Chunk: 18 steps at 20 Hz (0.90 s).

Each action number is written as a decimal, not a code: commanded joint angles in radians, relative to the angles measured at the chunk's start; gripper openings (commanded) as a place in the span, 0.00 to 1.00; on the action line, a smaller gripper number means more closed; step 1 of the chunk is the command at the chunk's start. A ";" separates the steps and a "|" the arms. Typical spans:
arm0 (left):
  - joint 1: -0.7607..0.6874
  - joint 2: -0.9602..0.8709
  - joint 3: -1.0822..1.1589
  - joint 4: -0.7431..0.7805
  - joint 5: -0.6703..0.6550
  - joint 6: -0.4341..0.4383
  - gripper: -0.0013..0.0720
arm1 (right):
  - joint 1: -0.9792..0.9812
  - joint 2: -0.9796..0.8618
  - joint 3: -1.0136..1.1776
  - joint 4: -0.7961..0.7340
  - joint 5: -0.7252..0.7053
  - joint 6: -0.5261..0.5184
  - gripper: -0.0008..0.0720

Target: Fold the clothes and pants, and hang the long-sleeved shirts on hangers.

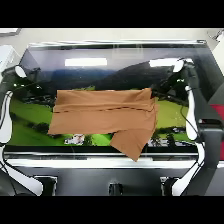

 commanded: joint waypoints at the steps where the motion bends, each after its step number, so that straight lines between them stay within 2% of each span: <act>1: 0.053 0.089 0.008 0.010 -0.065 -0.041 0.78 | -0.110 0.079 0.000 0.048 0.028 -0.171 0.68; 4: 0.108 0.221 -0.103 0.011 -0.091 -0.051 0.78 | -0.243 0.124 -0.114 0.294 0.114 -0.232 0.67; 6: 0.144 0.334 -0.259 0.009 -0.064 -0.055 0.78 | -0.302 0.202 -0.311 0.423 0.106 -0.280 0.67; 12: 0.195 0.682 -0.737 -0.041 0.077 -0.053 0.78 | -0.319 0.602 -1.056 0.513 -0.061 -0.361 0.67; 15: 0.208 0.766 -0.859 -0.117 0.092 -0.050 0.78 | -0.319 0.761 -1.299 0.580 -0.112 -0.362 0.67; 18: 0.208 0.790 -0.898 -0.177 0.087 -0.049 0.78 | -0.319 0.871 -1.457 0.581 -0.163 -0.343 0.67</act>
